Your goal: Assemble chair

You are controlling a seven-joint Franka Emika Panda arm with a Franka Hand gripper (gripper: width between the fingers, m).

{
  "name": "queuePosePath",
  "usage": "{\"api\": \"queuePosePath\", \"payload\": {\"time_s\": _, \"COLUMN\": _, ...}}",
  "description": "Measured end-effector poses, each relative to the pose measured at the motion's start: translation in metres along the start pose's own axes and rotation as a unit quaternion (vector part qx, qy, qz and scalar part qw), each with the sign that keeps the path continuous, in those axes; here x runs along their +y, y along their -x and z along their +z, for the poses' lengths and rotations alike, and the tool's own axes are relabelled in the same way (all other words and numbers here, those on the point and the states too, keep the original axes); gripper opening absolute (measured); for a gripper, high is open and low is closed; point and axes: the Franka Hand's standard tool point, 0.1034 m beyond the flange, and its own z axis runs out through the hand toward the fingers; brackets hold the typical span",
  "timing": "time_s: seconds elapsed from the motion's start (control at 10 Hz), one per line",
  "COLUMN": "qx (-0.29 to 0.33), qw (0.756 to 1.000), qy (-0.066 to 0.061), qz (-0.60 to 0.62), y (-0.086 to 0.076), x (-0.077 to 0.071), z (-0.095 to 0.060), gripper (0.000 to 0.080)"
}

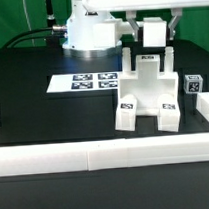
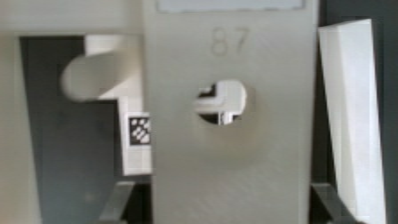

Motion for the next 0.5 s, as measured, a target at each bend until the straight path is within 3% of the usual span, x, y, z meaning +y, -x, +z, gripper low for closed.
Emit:
{"api": "queuePosePath", "payload": {"time_s": 0.4, "qx": 0.0, "qw": 1.0, "qy": 0.001, "qz": -0.001, "y": -0.0004, "x": 0.0015, "z": 0.0004, "gripper": 0.0284}}
{"api": "queuePosePath", "payload": {"time_s": 0.5, "qx": 0.001, "qw": 1.0, "qy": 0.0, "qz": 0.0, "y": 0.002, "x": -0.0058, "z": 0.0014, "gripper": 0.0284}}
